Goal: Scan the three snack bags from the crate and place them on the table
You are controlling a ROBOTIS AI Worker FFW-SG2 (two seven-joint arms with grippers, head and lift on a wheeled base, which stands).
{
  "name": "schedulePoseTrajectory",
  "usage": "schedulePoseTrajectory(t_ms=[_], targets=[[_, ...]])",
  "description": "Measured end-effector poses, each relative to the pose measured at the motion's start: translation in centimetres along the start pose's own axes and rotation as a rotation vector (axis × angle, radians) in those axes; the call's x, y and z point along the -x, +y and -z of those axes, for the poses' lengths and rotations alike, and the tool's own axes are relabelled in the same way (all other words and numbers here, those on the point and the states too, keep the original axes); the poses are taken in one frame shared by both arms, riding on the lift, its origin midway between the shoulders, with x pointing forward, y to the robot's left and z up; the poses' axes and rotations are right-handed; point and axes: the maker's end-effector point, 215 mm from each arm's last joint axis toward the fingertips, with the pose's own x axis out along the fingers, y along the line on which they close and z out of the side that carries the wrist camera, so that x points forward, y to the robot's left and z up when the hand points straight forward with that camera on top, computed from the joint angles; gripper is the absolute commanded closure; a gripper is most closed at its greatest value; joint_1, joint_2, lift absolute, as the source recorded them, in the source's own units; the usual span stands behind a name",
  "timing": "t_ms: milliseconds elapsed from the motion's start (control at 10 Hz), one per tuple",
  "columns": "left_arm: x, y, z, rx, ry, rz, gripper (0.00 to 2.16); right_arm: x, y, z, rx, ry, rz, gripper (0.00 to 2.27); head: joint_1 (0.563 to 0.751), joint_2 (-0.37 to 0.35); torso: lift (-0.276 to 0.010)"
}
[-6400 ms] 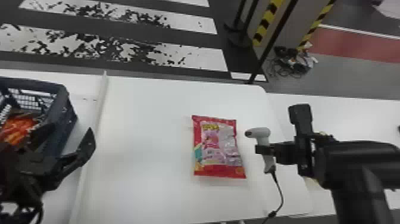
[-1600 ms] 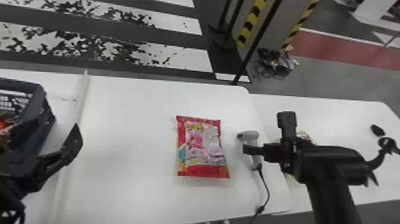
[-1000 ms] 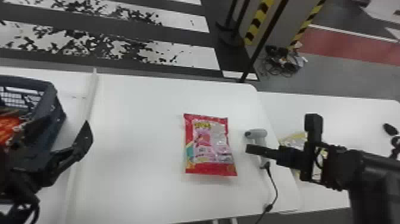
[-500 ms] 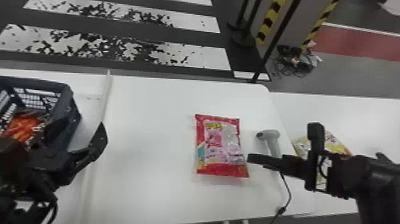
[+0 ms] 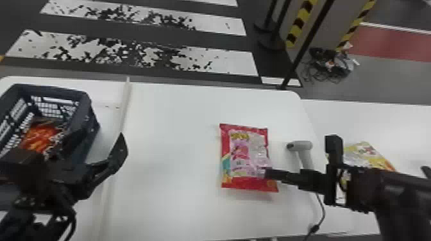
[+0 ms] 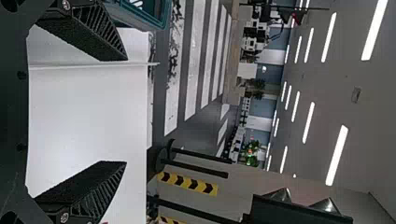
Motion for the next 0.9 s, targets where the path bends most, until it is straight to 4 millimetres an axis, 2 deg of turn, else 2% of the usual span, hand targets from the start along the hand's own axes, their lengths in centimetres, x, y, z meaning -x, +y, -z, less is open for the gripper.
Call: schedulePoseTrajectory(t_ms=[100,200,300,400,700,900], targets=[[0.0,0.0,0.0,0.000,0.001,0.000,0.08,-0.4,0.0,0.1,0.002,0.003,-0.003,0.52,0.695,-0.180,-0.062],[0.0,0.0,0.1,0.000,0.001,-0.001,0.08,-0.7,0.3,0.1,0.000,0.005,-0.021,0.98,0.695,-0.175,-0.062],[0.0,0.0,0.1,-0.001,0.002,-0.001,0.08,-0.9,0.5,0.1,-0.007,0.008,-0.035,1.95,0.695,-0.171,-0.062],[0.0,0.0,0.1,-0.001,0.002,-0.001,0.08,-1.0,0.3,0.1,-0.017,0.013,-0.036,2.26,0.695,-0.171,-0.062],[0.0,0.0,0.2,-0.001,0.003,-0.001,0.08,-0.5,1.0,0.4,-0.081,0.029,-0.103,2.25,0.695,-0.166,-0.062],[0.0,0.1,0.1,-0.003,0.002,-0.002,0.08,1.5,2.0,-0.8,-0.156,-0.003,-0.173,2.26,0.695,-0.169,-0.062]])
